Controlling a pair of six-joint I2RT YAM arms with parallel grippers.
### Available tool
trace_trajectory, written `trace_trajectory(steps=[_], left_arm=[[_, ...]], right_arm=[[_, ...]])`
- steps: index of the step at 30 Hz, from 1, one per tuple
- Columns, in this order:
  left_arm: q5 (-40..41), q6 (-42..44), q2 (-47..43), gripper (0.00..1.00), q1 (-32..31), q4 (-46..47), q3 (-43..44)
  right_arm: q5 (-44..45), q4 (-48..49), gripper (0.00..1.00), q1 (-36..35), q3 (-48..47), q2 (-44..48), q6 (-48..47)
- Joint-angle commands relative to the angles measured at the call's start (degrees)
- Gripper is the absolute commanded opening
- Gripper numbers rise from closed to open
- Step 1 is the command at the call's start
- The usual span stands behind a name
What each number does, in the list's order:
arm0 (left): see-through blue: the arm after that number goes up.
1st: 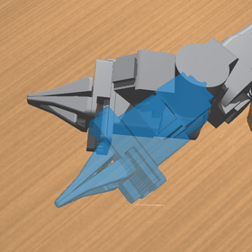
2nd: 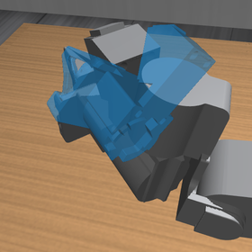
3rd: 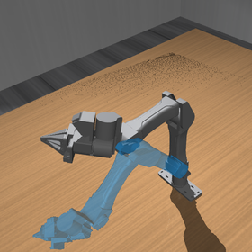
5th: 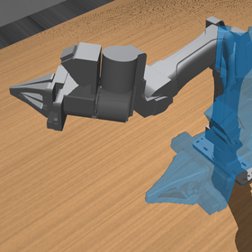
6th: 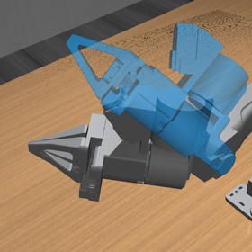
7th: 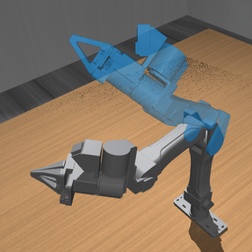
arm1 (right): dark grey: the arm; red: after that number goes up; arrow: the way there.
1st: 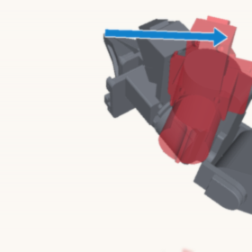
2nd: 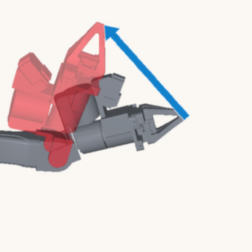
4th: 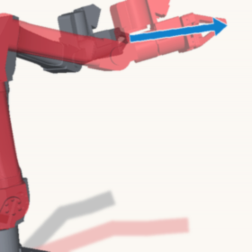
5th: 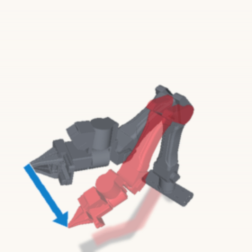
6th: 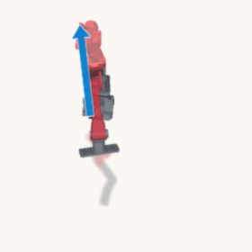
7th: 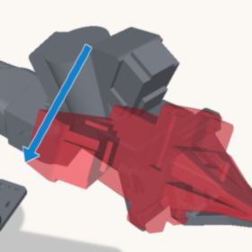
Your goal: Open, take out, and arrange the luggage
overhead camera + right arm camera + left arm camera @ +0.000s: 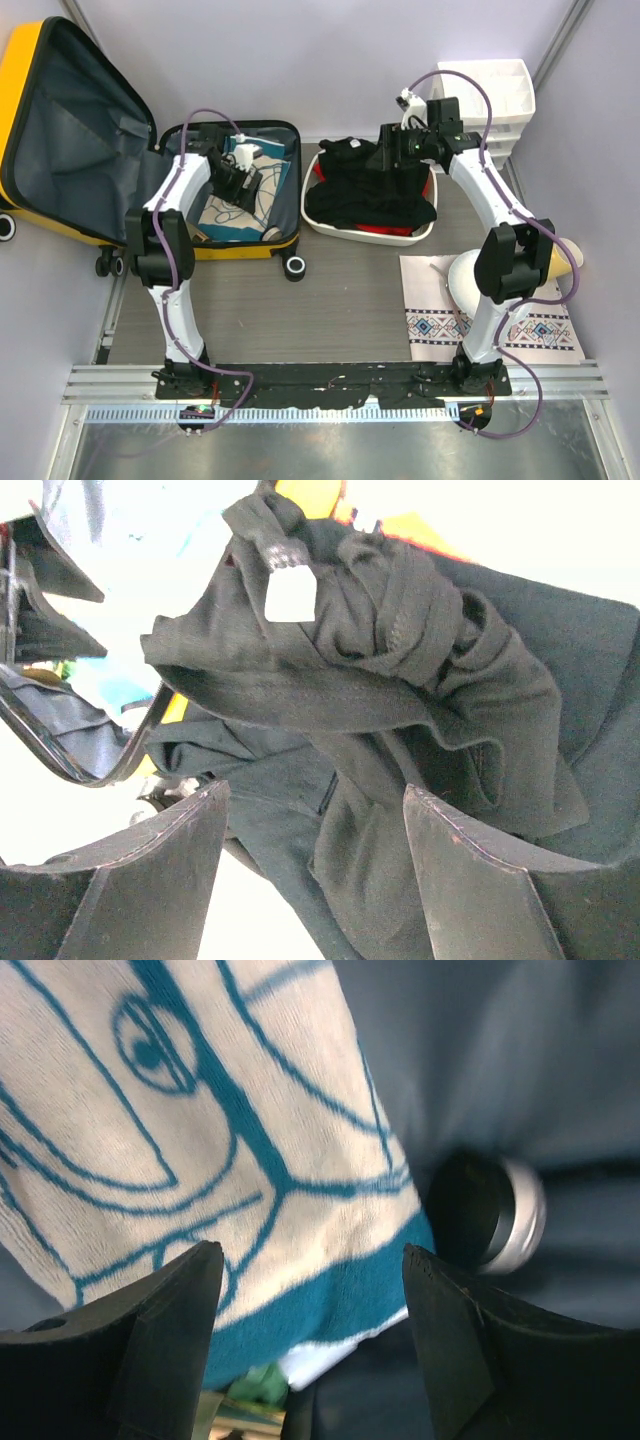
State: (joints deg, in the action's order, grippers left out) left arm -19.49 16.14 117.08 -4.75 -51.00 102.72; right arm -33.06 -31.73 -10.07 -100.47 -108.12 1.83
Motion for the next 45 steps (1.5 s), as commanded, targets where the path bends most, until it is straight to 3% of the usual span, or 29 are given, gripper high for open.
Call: trace_trajectory(steps=[1, 5, 11, 17, 20, 21, 23, 24, 27, 33, 40, 45], left_arm=[[-1.17, 22.13, -1.42, 0.75, 1.06, -13.49, 2.83], [1.28, 28.58, 0.34, 0.76, 1.24, -18.61, 3.19], [5.16, 28.16, 2.19, 0.78, 1.33, -9.47, -3.31], [5.42, 27.46, 4.39, 0.70, 1.33, -4.20, -5.68], [4.37, 26.14, 4.39, 0.53, 1.33, -4.37, -4.72], [3.59, 25.18, 3.87, 0.39, 1.41, -4.45, -4.20], [0.69, 23.77, 2.37, 0.24, 1.50, -4.89, -3.49], [-0.11, 22.80, 1.76, 0.12, 1.68, -5.16, -3.05], [-3.79, 18.32, 0.09, 0.00, 2.38, -6.21, -0.42], [-12.32, 8.65, -0.18, 0.00, 3.96, -10.95, 8.72], [-19.61, -1.80, 0.61, 0.00, 4.23, -10.26, 14.17], [-27.70, -15.84, 2.54, 0.00, 4.23, -7.37, 19.01]], right_arm=[[0.36, 0.35, 0.76, -0.22, -2.46, 3.88, 0.02], [0.45, 0.70, 0.77, -0.22, -2.98, 3.00, 0.89], [0.19, 1.58, 0.77, -0.22, -5.00, 1.42, 2.57], [0.54, 1.49, 0.77, -0.22, -5.18, 1.06, 3.01], [0.36, 1.67, 0.76, -0.22, -5.09, 1.24, 3.27], [0.45, 1.75, 0.76, -0.13, -4.83, 1.33, 3.19], [0.36, 2.02, 0.75, -0.13, -4.56, 1.59, 3.18], [0.36, 2.11, 0.75, -0.13, -4.39, 1.68, 3.27], [0.19, 2.63, 0.75, -0.22, -4.30, 1.68, 3.62], [-0.69, 3.60, 0.74, -0.22, -5.18, 0.80, 4.76], [-1.83, 4.57, 0.74, -0.31, -5.79, -0.08, 6.35], [-3.85, 5.71, 0.75, -1.18, -5.27, -0.34, 8.45]])
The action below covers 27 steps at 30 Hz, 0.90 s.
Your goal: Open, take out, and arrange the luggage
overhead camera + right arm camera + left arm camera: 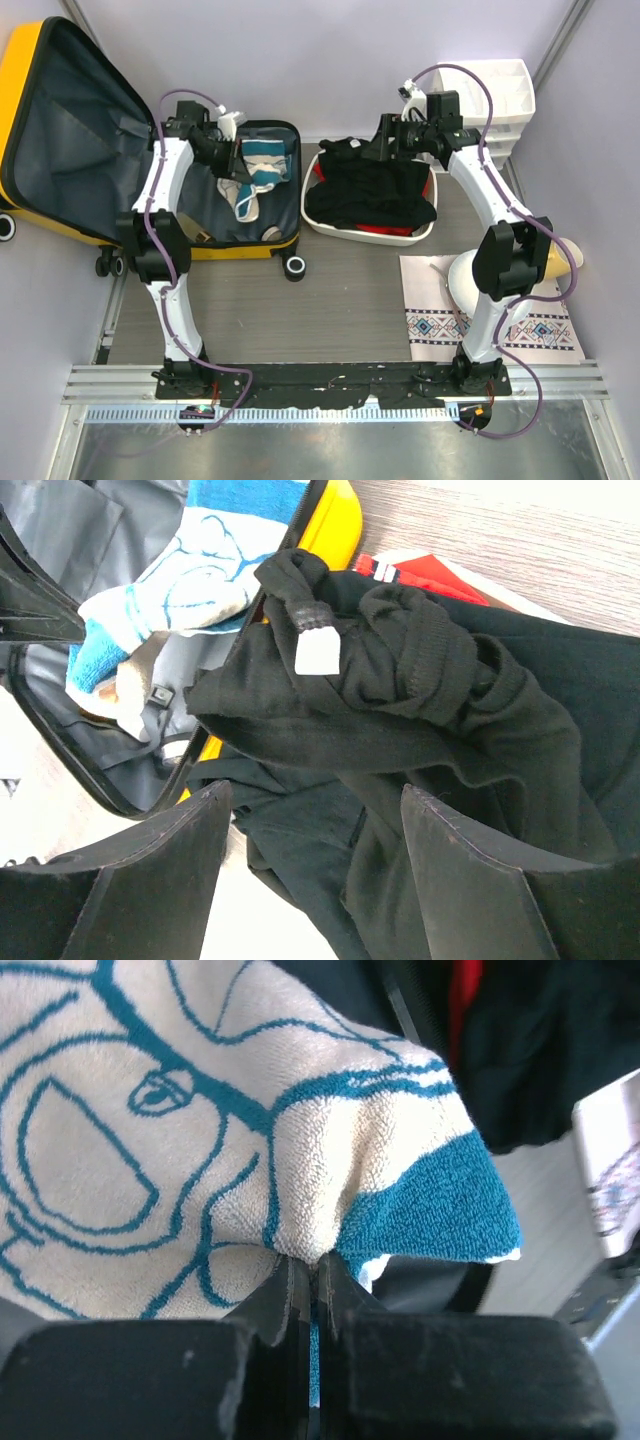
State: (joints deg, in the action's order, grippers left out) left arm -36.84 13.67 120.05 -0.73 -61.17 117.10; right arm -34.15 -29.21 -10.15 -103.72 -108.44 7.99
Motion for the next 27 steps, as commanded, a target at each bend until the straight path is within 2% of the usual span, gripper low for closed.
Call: trace_trajectory(steps=[1, 7, 10, 11, 15, 17, 21, 27], left_arm=[[-12.36, -16.02, -0.34, 0.00, 0.12, 3.76, 4.80], [-15.80, -32.53, -2.36, 0.00, 0.12, 16.50, 0.86], [-16.59, -39.12, -3.50, 0.00, 0.12, 22.21, -1.77], [-16.86, -40.90, -4.12, 0.00, 0.12, 24.06, -2.66], [-17.57, -50.04, -5.61, 0.00, -0.15, 35.31, -7.84], [-17.65, -54.08, -6.05, 0.00, -0.76, 40.04, -10.22], [-17.74, -57.17, -6.32, 0.00, -1.99, 43.76, -11.10], [-18.35, -61.39, -7.02, 0.00, -2.52, 48.77, -13.47]], right_arm=[[-3.98, 3.37, 0.75, -1.27, -1.84, -0.01, 2.82], [-9.35, 9.95, 0.80, -5.56, 0.45, -0.98, 9.83], [-10.23, 18.47, 0.81, -9.16, 1.07, -2.65, 16.50], [-9.89, 22.06, 0.81, -9.88, 0.20, -3.35, 17.75], [-9.88, 26.48, 0.82, -13.92, -4.99, -10.10, 23.12], [-9.18, 26.75, 0.82, -15.76, -7.79, -12.05, 22.95], [-7.35, 25.79, 0.82, -17.96, -11.67, -16.09, 21.64], [-1.54, 22.71, 0.82, -19.55, -12.38, -18.12, 18.38]])
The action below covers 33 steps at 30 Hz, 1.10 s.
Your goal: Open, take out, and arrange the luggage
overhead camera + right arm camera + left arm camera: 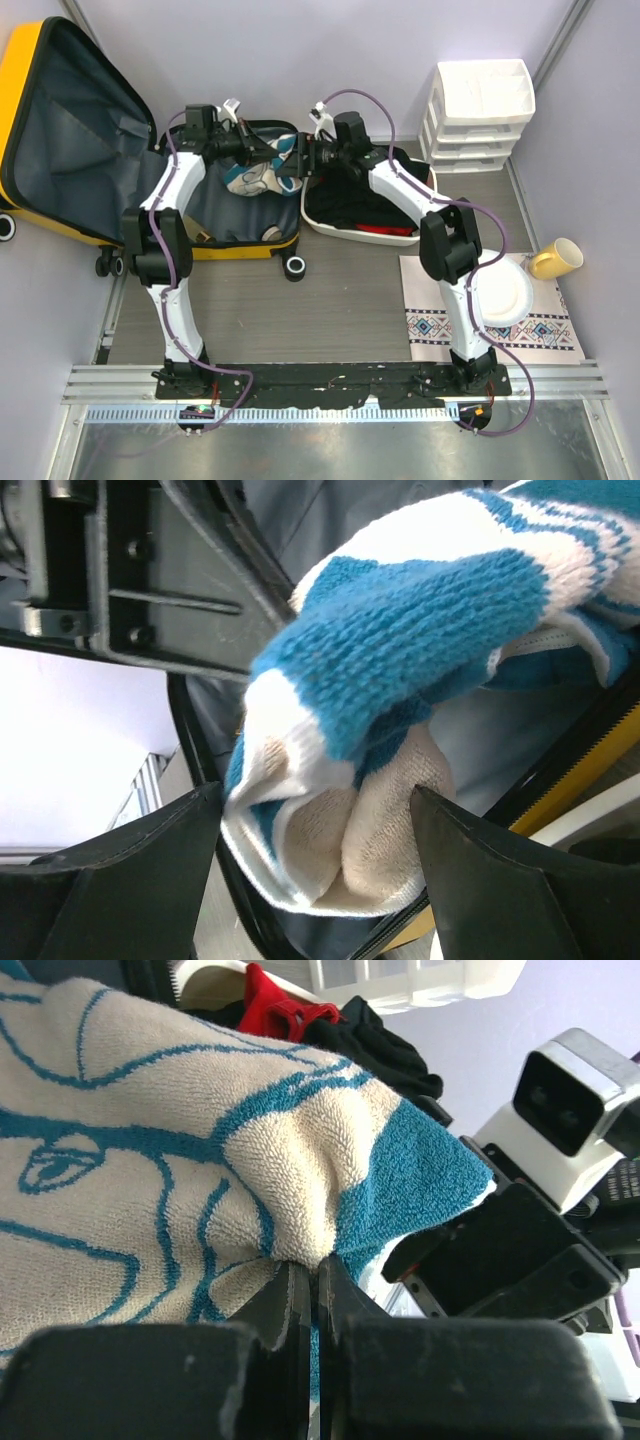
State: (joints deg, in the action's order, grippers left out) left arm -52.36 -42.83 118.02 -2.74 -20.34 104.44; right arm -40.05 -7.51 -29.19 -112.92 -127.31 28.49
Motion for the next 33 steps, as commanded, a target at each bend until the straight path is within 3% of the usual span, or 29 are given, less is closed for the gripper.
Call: trace_trajectory(steps=[1, 6, 8, 11, 12, 16, 18, 19, 21, 22, 24, 30, 33], left_arm=[[-2.84, -5.07, -5.25, 0.00, -0.60, 8.03, -1.26], [-2.66, -5.51, -5.87, 0.00, -1.21, 9.53, -2.66], [-2.05, -5.69, -6.22, 0.00, -1.39, 9.96, -3.45], [-2.57, -7.35, -6.39, 0.00, -1.56, 12.33, -3.54], [-2.66, -7.62, -6.31, 0.00, -1.48, 12.86, -3.37], [-1.52, -7.09, -6.31, 0.17, -1.04, 11.91, -1.00], [-1.34, -6.92, -5.96, 0.28, -0.95, 11.90, 0.49], [-1.26, -6.74, -5.78, 0.40, -0.77, 11.55, 1.11], [-1.08, -6.92, -6.04, 0.49, -0.34, 12.42, 1.90], [-0.82, -6.92, -6.04, 0.58, 0.45, 12.86, 2.25], [0.06, -5.96, -5.96, 0.65, 1.24, 12.52, 3.22], [1.21, 3.17, -5.34, 0.66, 2.13, 4.97, 5.59], [1.47, 5.29, -5.25, 0.67, 2.13, 2.77, 5.51]], right_arm=[[5.24, 1.09, 0.82, -0.60, -3.27, 0.57, -2.30], [7.53, 1.71, 0.81, -0.69, -7.13, -1.45, -0.63], [7.27, 2.85, 0.74, -0.69, -8.18, -1.80, 0.07], [6.65, 1.71, 0.47, -0.52, -8.28, -1.37, -1.15], [6.65, 0.92, 0.29, -0.34, -8.19, -0.67, -1.68], [6.74, -0.58, 0.01, 1.68, -4.60, 3.28, -1.68], [6.13, -0.58, 0.01, 2.64, -3.71, 4.95, -1.60], [5.52, -0.67, 0.01, 2.99, -3.36, 6.27, -1.42], [3.85, -0.67, 0.01, 3.87, -3.53, 7.50, -1.07], [3.58, -0.67, 0.01, 4.05, -3.71, 9.08, -1.07], [2.53, -0.67, 0.01, 4.49, -3.79, 10.84, -2.12], [-1.43, -6.89, 0.01, 8.35, -3.54, 18.75, -6.42], [-2.66, -14.27, 0.01, 14.14, 0.06, 22.44, -11.08]])
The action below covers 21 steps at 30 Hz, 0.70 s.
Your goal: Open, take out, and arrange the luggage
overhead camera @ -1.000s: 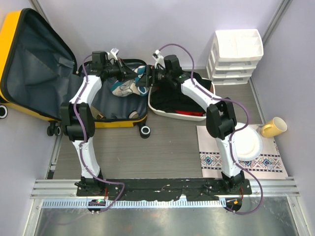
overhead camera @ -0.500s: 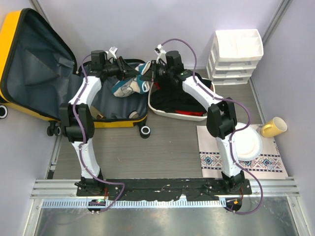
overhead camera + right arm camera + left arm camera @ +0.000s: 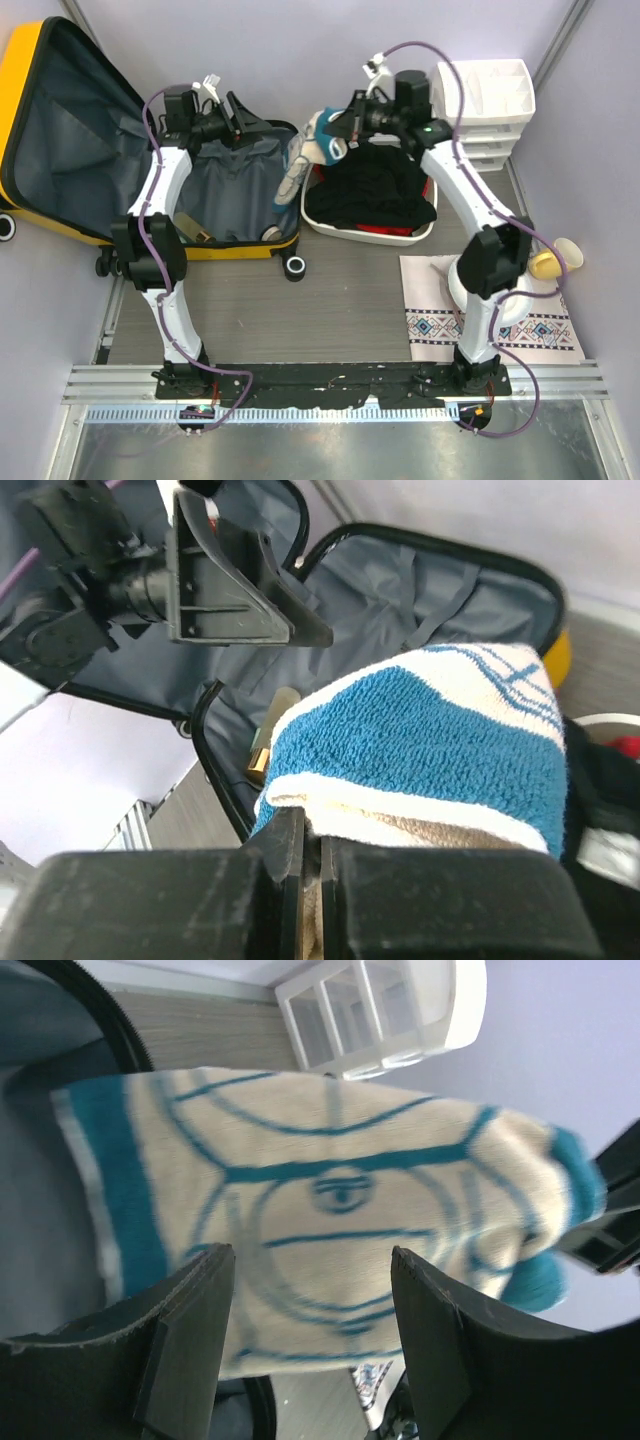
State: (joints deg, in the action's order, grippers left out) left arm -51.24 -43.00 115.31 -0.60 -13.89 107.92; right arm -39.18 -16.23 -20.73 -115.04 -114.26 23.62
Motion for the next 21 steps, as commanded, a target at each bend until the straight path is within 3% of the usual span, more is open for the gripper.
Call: trace_trajectory(steps=[1, 8, 17, 19, 20, 21], left_arm=[[0.18, 6.17, -2.46, 0.66, -0.01, -4.12, 1.86], [-0.35, 14.78, -1.67, 0.67, -1.33, -9.57, 1.33], [0.71, 24.26, -0.96, 0.67, -3.35, -17.30, 3.16], [3.58, 33.73, -0.09, 0.67, -6.07, -25.72, 5.71], [4.91, 37.17, 0.09, 0.67, -7.21, -28.62, 7.99], [6.32, 42.34, 0.01, 0.67, -9.22, -32.56, 8.62]], right_arm=[[-3.54, -8.61, 0.01, 9.18, 5.32, 10.01, -8.91], [5.58, -13.74, 0.01, 19.93, 21.95, 12.04, -21.74], [15.88, -12.51, 0.03, 20.03, 29.62, 9.49, -26.69], [15.54, -14.96, 0.23, 19.94, 26.99, 9.14, -26.95], [15.28, -16.02, 0.45, 19.94, 25.76, 9.14, -26.70], [15.10, -17.68, 0.55, 20.03, 22.96, 9.31, -26.52]])
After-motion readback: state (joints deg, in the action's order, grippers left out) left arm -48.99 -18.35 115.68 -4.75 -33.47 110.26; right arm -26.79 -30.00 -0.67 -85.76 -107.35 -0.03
